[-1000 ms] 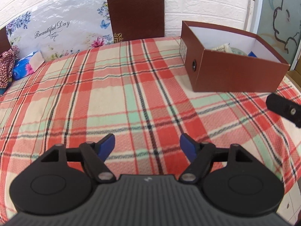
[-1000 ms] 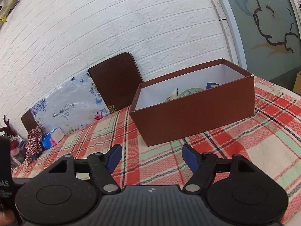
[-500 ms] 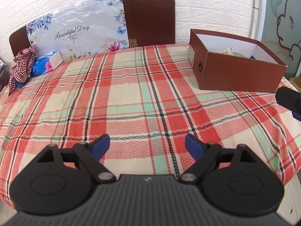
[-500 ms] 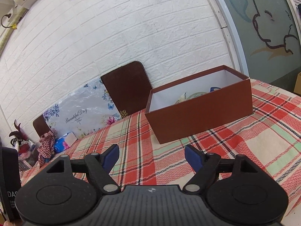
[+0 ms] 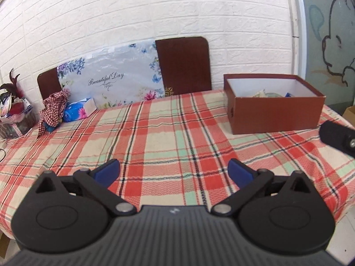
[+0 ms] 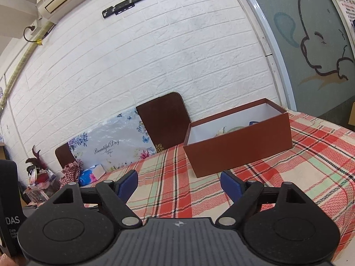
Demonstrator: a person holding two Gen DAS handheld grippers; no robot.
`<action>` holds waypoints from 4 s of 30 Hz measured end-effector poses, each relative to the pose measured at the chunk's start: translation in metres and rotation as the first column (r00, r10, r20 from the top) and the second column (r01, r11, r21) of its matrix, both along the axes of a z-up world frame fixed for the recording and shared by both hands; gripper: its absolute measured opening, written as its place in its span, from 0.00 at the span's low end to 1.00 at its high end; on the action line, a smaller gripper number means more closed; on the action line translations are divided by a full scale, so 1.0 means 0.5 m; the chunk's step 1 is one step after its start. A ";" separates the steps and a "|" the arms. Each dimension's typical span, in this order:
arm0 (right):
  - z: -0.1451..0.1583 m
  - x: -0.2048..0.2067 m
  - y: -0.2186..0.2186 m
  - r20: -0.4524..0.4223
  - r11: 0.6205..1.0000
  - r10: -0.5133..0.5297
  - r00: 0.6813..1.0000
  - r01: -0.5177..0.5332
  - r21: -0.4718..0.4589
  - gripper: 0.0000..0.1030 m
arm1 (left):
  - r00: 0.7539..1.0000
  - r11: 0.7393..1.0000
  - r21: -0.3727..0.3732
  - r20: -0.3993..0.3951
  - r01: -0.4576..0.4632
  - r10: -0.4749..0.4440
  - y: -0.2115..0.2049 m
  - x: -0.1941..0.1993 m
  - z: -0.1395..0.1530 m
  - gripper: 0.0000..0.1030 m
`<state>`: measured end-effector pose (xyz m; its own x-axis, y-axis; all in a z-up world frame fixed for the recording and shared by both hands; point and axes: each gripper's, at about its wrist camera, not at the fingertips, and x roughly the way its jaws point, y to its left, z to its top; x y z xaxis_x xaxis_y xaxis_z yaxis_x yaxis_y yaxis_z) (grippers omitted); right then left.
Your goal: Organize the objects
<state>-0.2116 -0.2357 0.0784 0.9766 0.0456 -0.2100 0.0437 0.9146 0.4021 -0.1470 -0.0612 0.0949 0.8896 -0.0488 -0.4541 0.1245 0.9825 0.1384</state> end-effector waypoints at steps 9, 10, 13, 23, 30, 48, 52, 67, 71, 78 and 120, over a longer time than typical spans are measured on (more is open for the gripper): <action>0.000 -0.011 0.019 0.000 1.000 0.017 1.000 -0.017 -0.019 0.82 | 1.000 1.000 0.002 0.016 0.000 0.000 -0.001 -0.033 0.012 1.00; -0.002 -0.009 0.022 -0.006 1.000 0.024 1.000 -0.024 -0.018 0.81 | 1.000 1.000 0.008 0.018 0.001 -0.001 0.000 -0.034 0.012 1.00; -0.003 -0.005 0.032 -0.009 0.999 0.037 0.999 -0.037 -0.028 0.81 | 1.000 1.000 0.016 0.026 -0.002 0.001 0.006 -0.035 0.012 1.00; 0.003 -0.007 0.047 -0.001 0.998 0.036 0.999 -0.036 -0.051 0.84 | 0.996 0.999 0.011 0.082 -0.047 0.046 0.024 -0.044 0.030 1.00; 0.005 -0.008 0.051 0.002 0.998 0.032 0.999 -0.032 -0.059 0.85 | 0.994 0.996 0.024 0.071 -0.083 0.081 0.023 -0.039 0.026 1.00; -0.003 -0.007 0.048 -0.022 0.998 0.029 0.999 -0.030 -0.051 0.85 | 0.997 0.997 0.021 0.019 -0.074 0.074 0.019 -0.032 0.012 1.00; -0.007 -0.004 0.045 -0.035 0.999 0.026 0.999 -0.028 -0.043 0.85 | 0.998 0.998 0.020 0.012 -0.067 0.067 0.017 -0.032 0.010 1.00; -0.018 0.006 0.041 -0.087 0.999 0.000 0.996 -0.005 -0.054 0.85 | 0.997 0.997 0.035 -0.008 -0.073 0.073 0.013 -0.026 0.007 1.00; -0.022 0.008 0.045 -0.096 0.998 0.012 0.995 -0.017 -0.056 0.85 | 0.997 0.997 0.025 -0.028 -0.072 0.072 0.017 -0.024 0.002 1.00; -0.022 0.007 0.044 -0.097 0.999 -0.001 0.995 -0.004 -0.052 0.85 | 0.997 0.997 0.023 -0.041 -0.068 0.068 0.019 -0.023 0.000 1.00; -0.015 -0.004 0.054 -0.070 0.995 -0.023 0.997 0.016 -0.094 0.86 | 0.993 0.998 -0.023 -0.105 -0.062 0.059 0.041 -0.008 -0.003 1.00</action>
<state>-0.2136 -0.2086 0.0711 0.9596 0.0033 -0.2814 0.0877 0.9467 0.3099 -0.1511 -0.0406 0.0933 0.8392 -0.0099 -0.5437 0.0774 0.9918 0.1015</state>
